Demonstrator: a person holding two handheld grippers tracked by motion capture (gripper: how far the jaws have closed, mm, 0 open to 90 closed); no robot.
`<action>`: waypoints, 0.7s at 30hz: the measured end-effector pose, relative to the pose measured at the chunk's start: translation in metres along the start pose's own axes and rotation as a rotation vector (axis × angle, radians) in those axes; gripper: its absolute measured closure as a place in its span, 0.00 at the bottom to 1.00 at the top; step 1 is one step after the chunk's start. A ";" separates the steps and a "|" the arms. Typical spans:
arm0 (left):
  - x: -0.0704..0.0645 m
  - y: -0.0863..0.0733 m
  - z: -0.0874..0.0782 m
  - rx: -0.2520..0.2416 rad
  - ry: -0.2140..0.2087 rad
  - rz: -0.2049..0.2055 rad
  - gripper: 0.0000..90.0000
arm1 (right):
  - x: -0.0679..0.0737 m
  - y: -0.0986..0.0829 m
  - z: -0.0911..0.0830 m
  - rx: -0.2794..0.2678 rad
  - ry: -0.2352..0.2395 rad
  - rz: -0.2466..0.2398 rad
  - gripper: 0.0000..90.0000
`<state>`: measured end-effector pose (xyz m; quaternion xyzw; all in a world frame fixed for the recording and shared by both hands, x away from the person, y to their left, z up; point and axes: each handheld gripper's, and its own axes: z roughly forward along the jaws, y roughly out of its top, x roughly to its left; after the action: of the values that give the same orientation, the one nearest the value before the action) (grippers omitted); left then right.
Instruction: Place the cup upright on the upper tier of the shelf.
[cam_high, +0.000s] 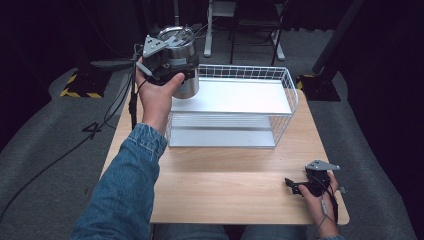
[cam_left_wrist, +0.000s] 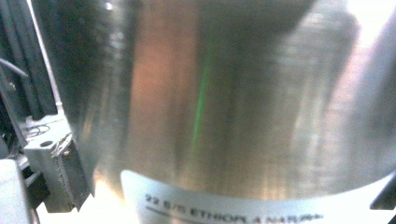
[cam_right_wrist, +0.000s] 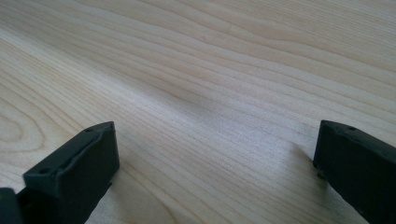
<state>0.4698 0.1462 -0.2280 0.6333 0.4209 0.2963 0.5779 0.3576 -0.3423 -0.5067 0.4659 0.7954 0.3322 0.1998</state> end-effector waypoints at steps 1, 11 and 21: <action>0.002 0.000 0.003 0.003 0.006 -0.001 0.04 | 0.000 0.000 0.000 -0.001 -0.001 -0.002 0.01; 0.005 -0.008 0.032 0.055 0.050 -0.001 0.04 | 0.001 0.000 0.000 -0.003 0.003 -0.006 0.02; 0.003 -0.017 0.048 0.100 0.070 -0.002 0.04 | 0.001 0.000 0.000 -0.008 0.008 -0.012 0.03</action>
<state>0.5092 0.1250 -0.2522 0.6503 0.4557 0.2965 0.5306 0.3567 -0.3416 -0.5066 0.4589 0.7978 0.3359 0.2004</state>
